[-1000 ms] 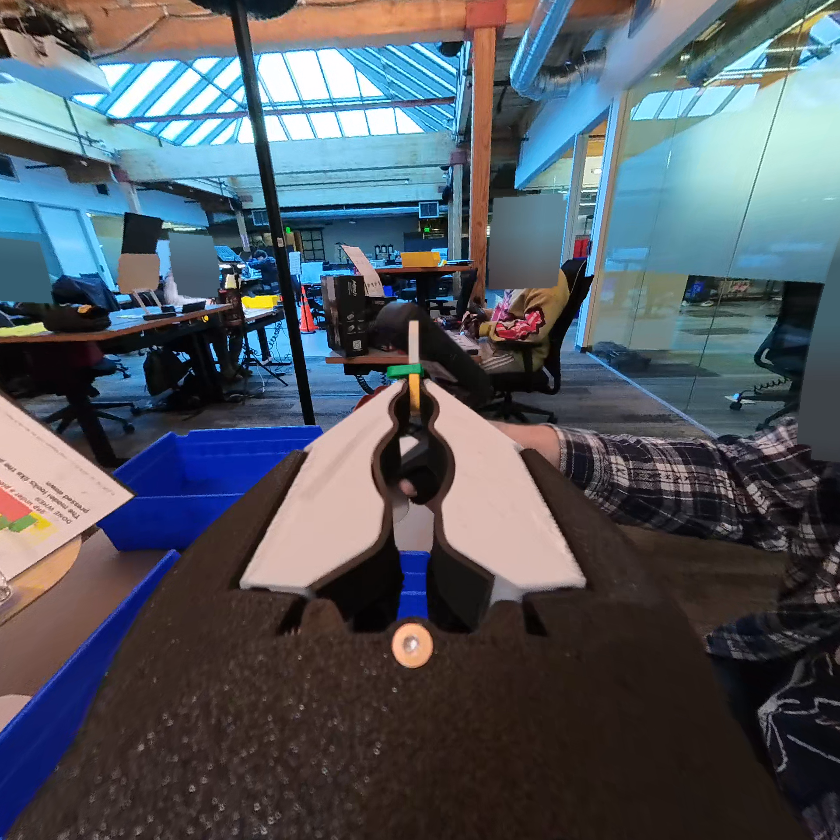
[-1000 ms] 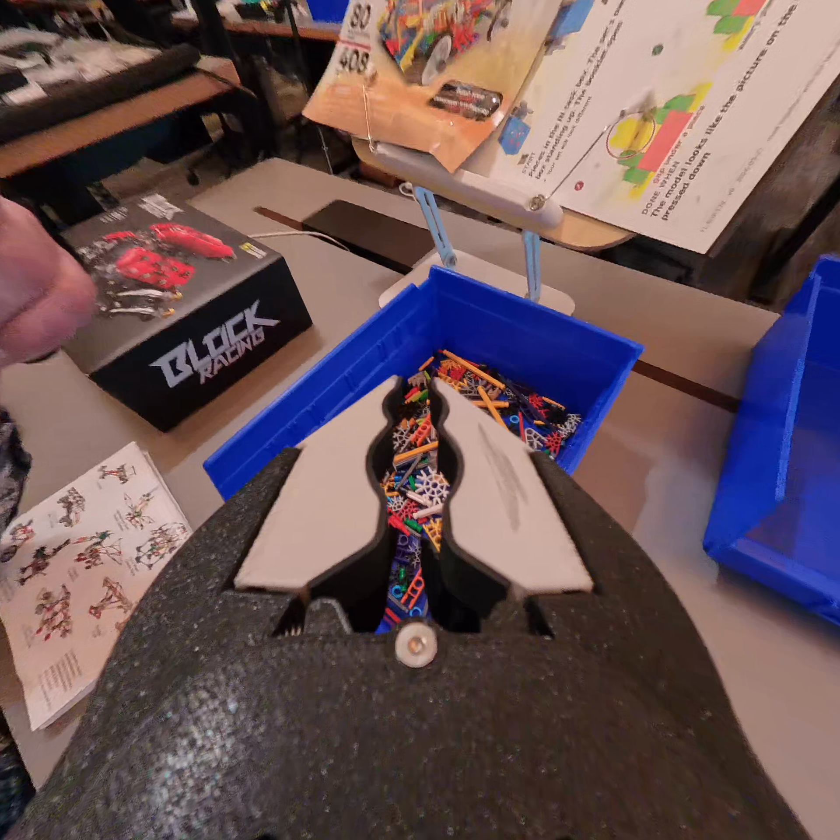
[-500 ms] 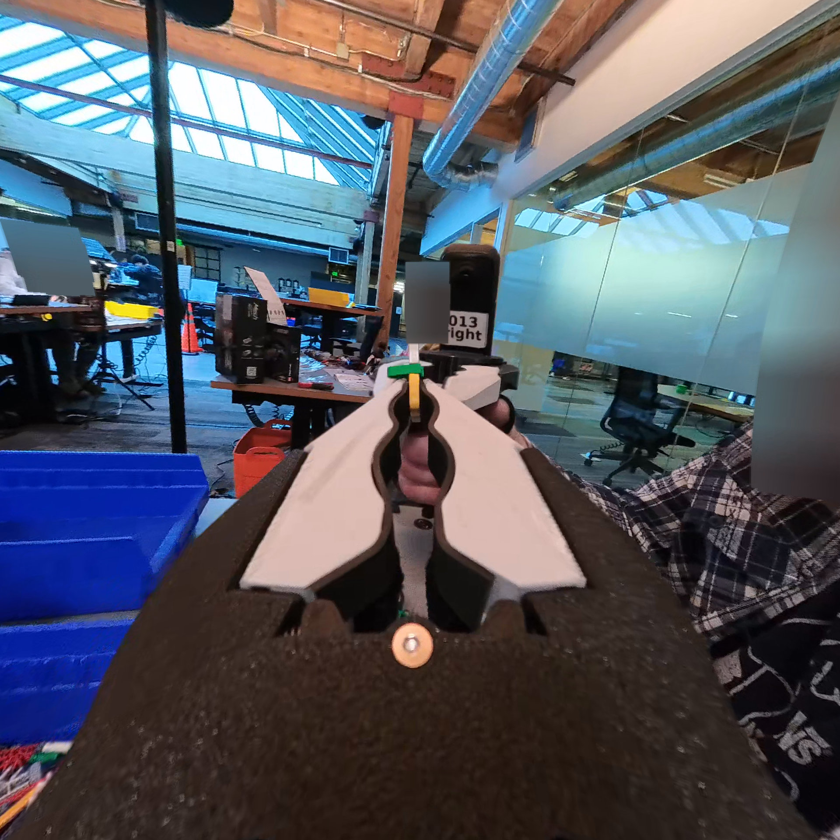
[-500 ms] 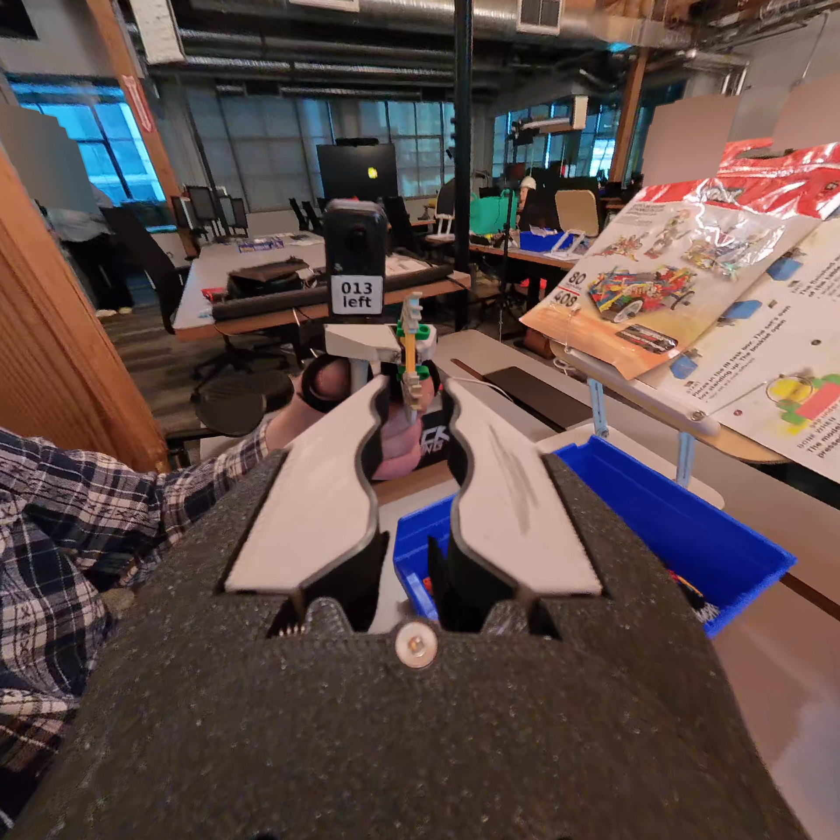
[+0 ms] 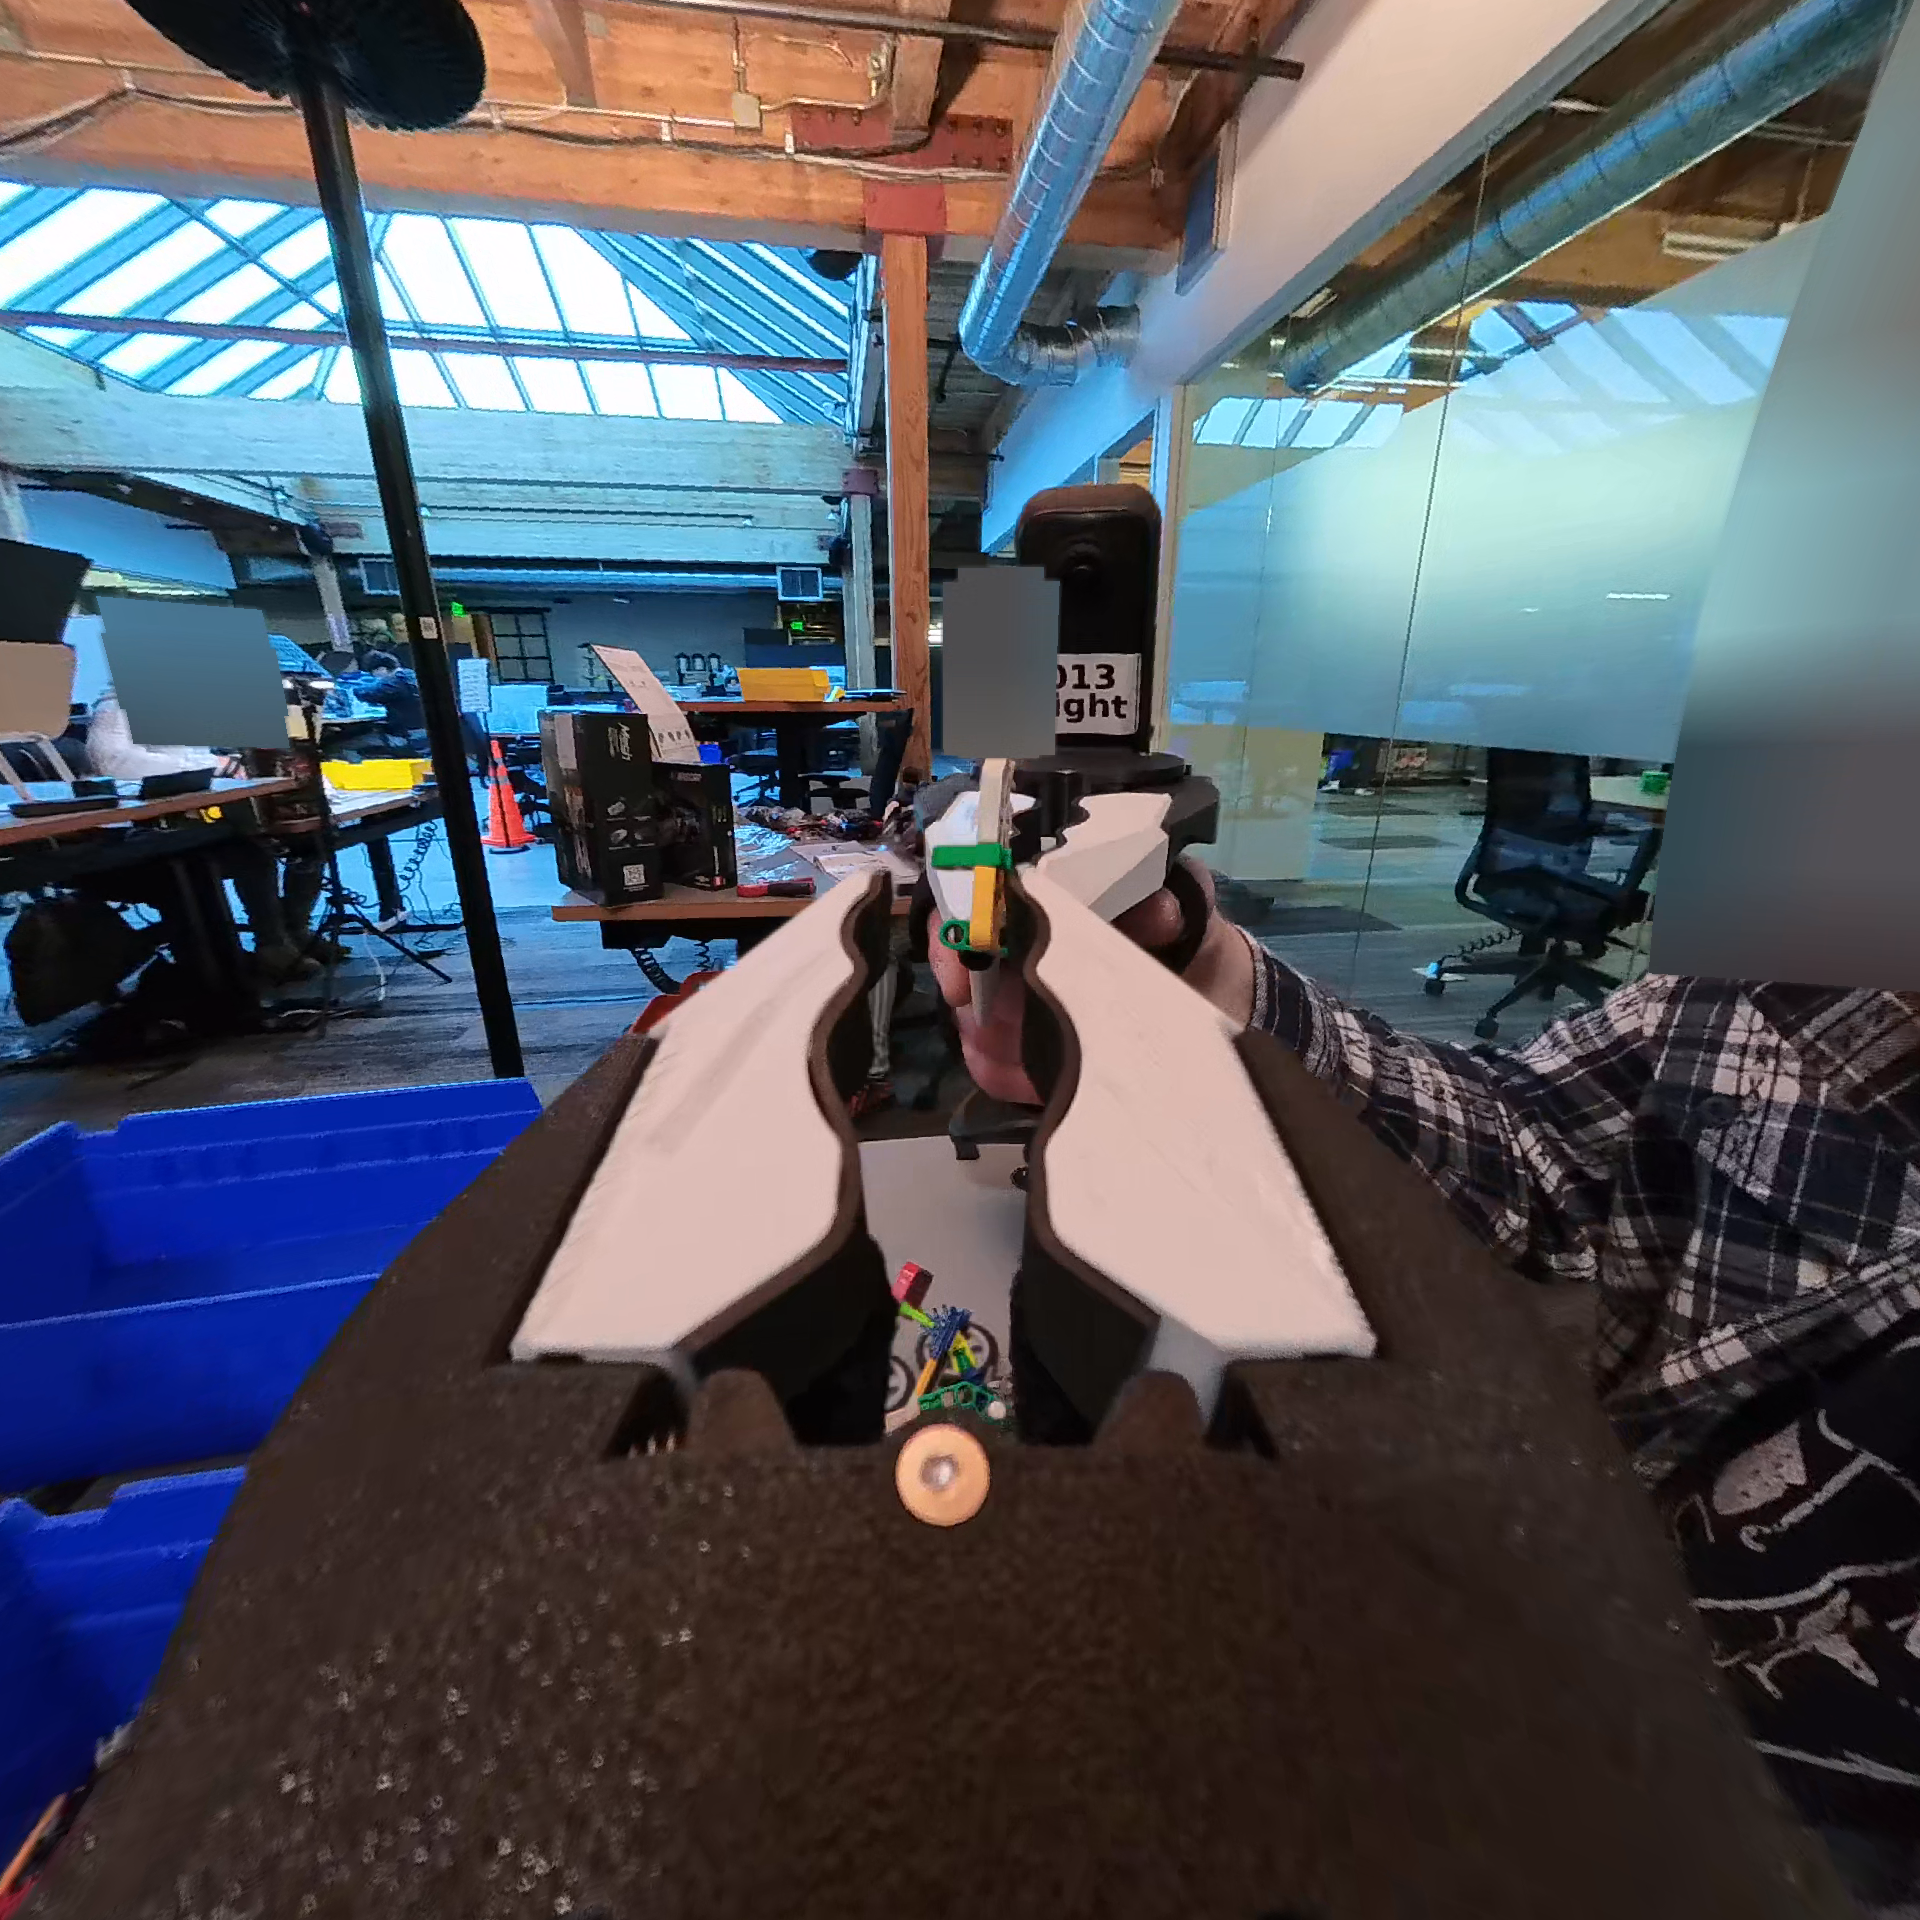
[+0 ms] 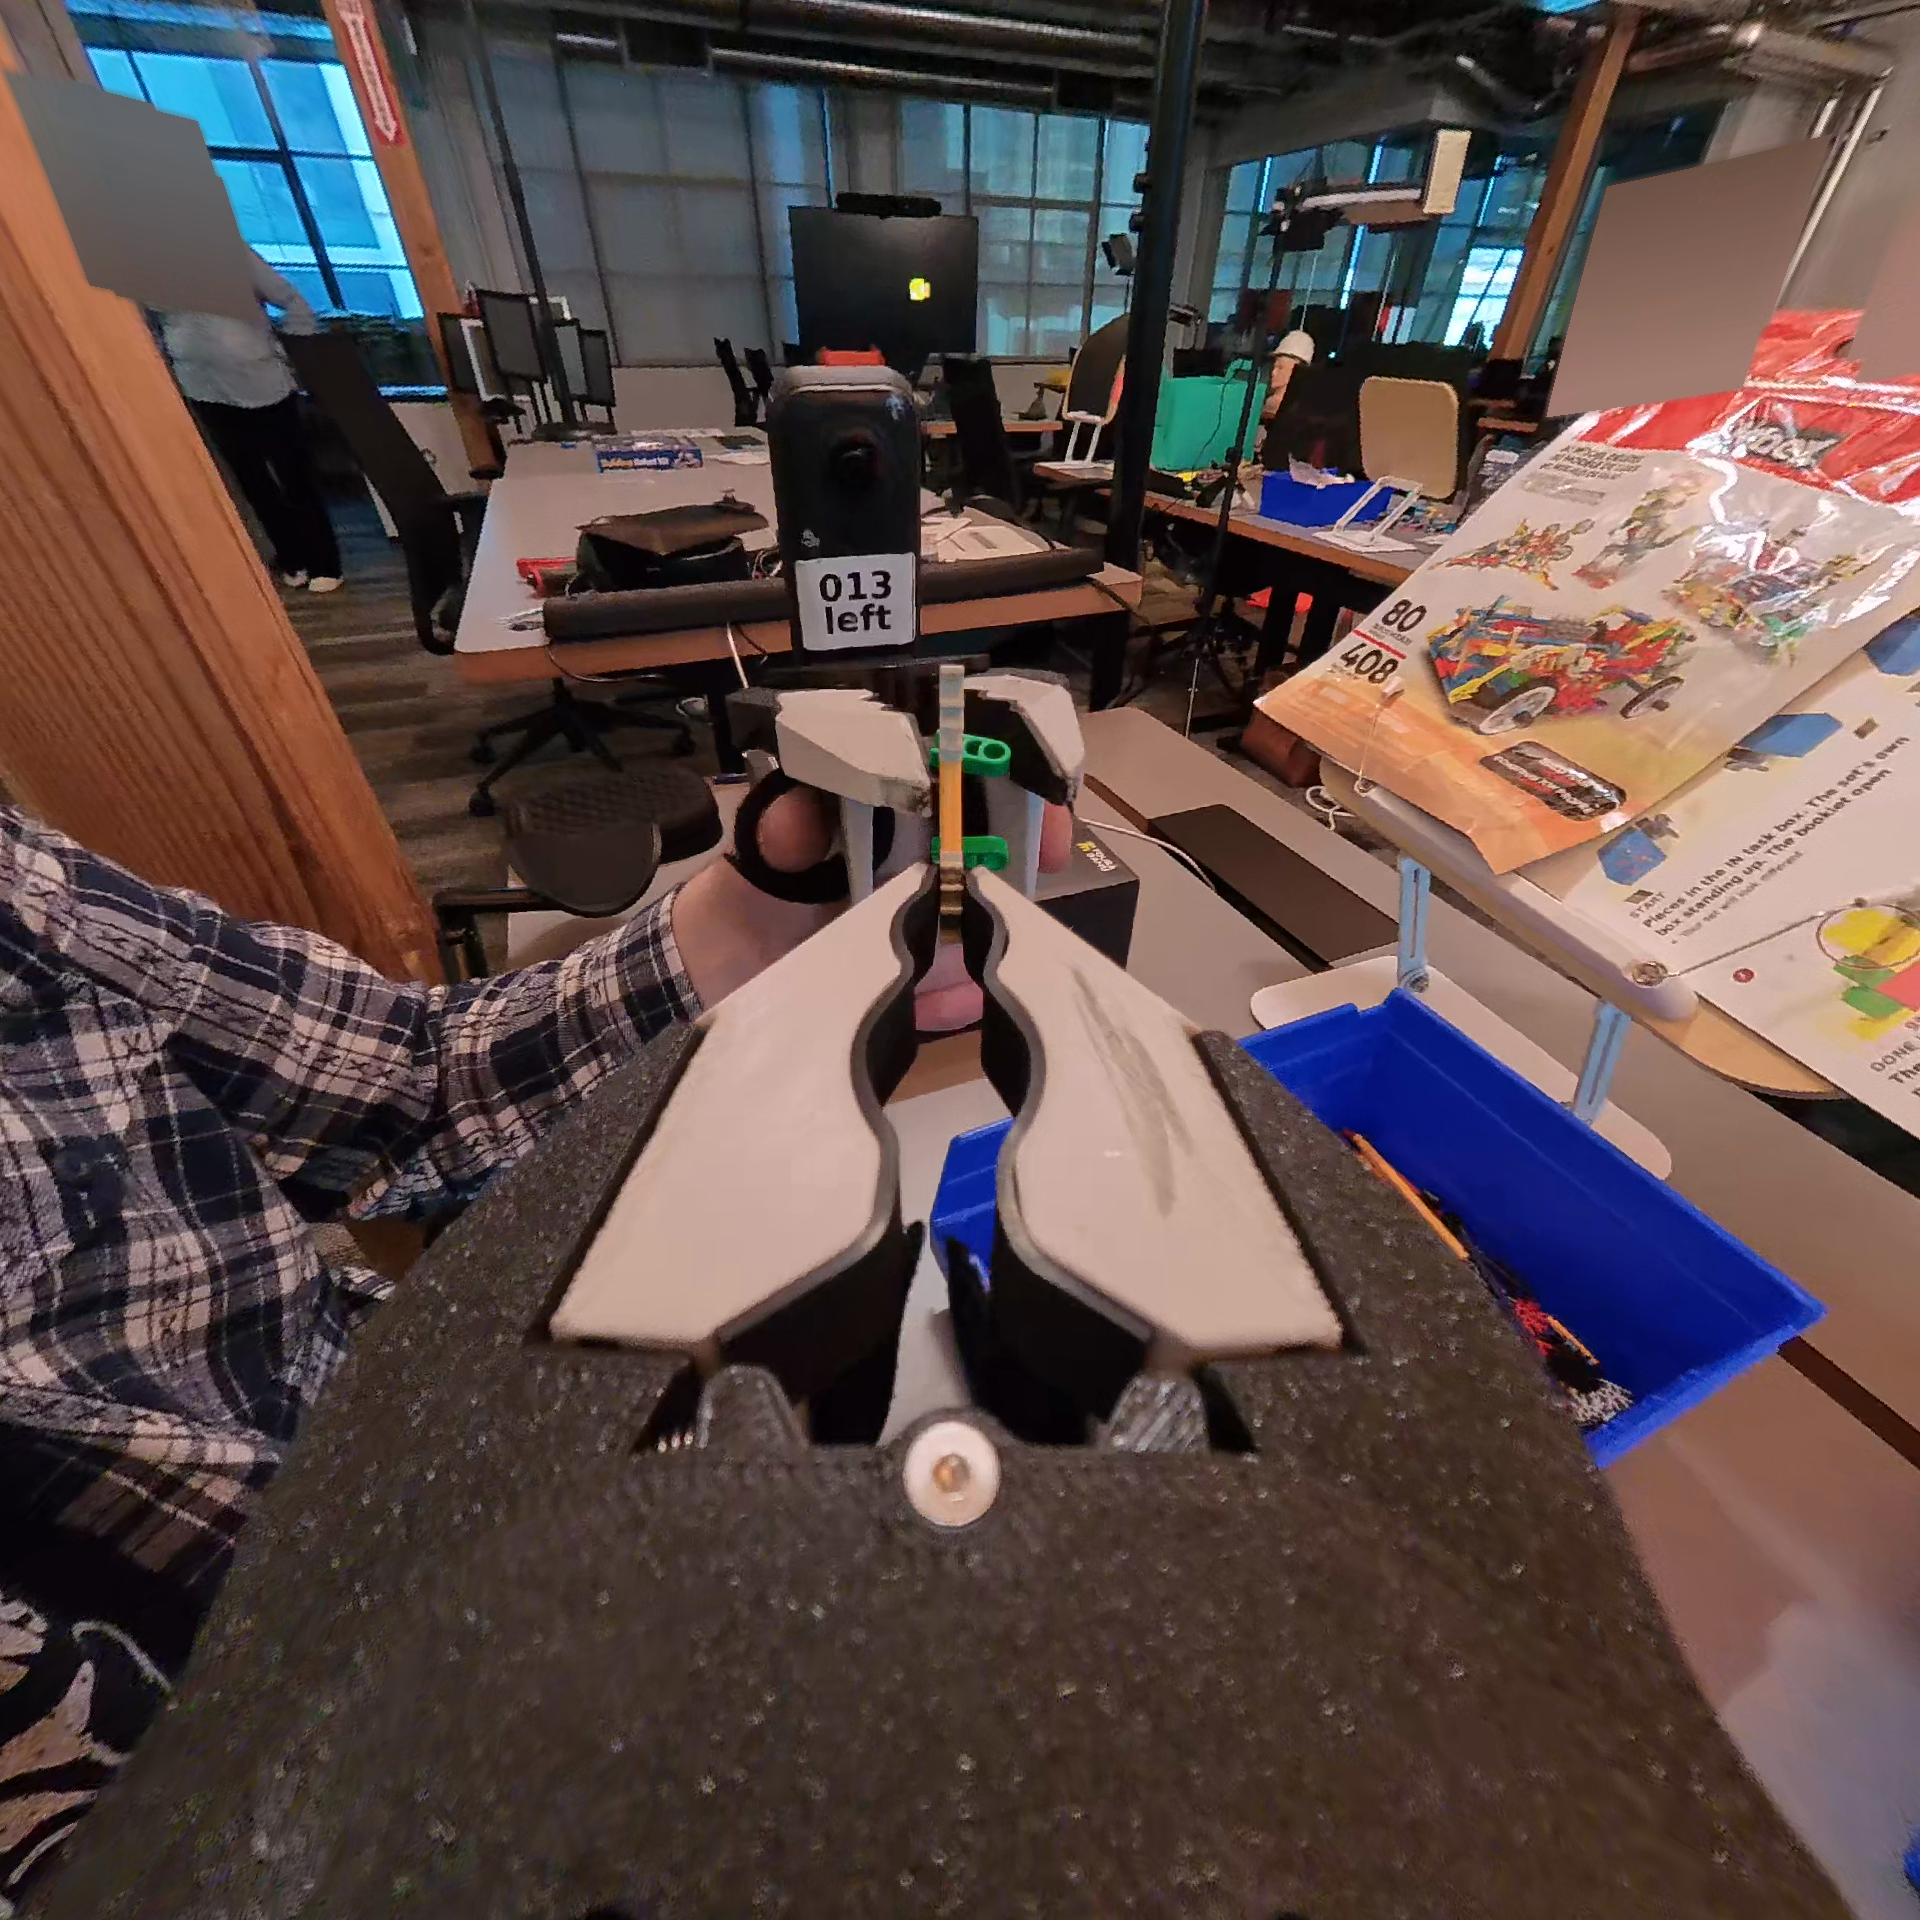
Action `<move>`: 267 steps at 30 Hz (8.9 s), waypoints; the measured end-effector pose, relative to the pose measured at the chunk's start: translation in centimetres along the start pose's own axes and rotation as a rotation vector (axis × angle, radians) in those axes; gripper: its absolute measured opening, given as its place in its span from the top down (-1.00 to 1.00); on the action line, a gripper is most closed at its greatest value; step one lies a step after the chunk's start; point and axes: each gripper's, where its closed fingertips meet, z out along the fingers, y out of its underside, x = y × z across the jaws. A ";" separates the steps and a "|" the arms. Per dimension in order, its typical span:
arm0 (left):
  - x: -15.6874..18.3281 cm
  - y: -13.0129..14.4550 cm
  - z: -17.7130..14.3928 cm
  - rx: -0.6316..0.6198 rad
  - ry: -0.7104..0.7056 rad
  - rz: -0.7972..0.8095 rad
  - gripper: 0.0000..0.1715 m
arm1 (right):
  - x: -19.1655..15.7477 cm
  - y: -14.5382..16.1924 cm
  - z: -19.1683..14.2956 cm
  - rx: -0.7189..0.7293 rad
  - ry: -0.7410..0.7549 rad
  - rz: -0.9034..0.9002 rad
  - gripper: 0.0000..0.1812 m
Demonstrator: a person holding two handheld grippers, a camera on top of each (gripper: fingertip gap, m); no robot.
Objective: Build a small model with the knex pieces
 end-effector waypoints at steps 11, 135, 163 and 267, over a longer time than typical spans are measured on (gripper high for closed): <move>1.4 0.6 0.4 -0.066 0.044 0.050 0.68 | -0.4 1.2 -0.1 -0.088 0.004 -0.014 0.97; -5.5 6.3 -1.9 -0.258 -0.148 0.089 0.67 | 5.5 5.4 -0.2 -0.151 0.167 0.016 0.97; -2.7 5.2 -0.2 -0.207 -0.056 0.188 0.97 | 3.5 4.7 0.2 -0.191 0.088 -0.053 0.98; -1.5 7.2 -0.7 -0.276 0.076 0.015 0.98 | 2.7 5.9 0.0 -0.183 0.010 -0.091 0.98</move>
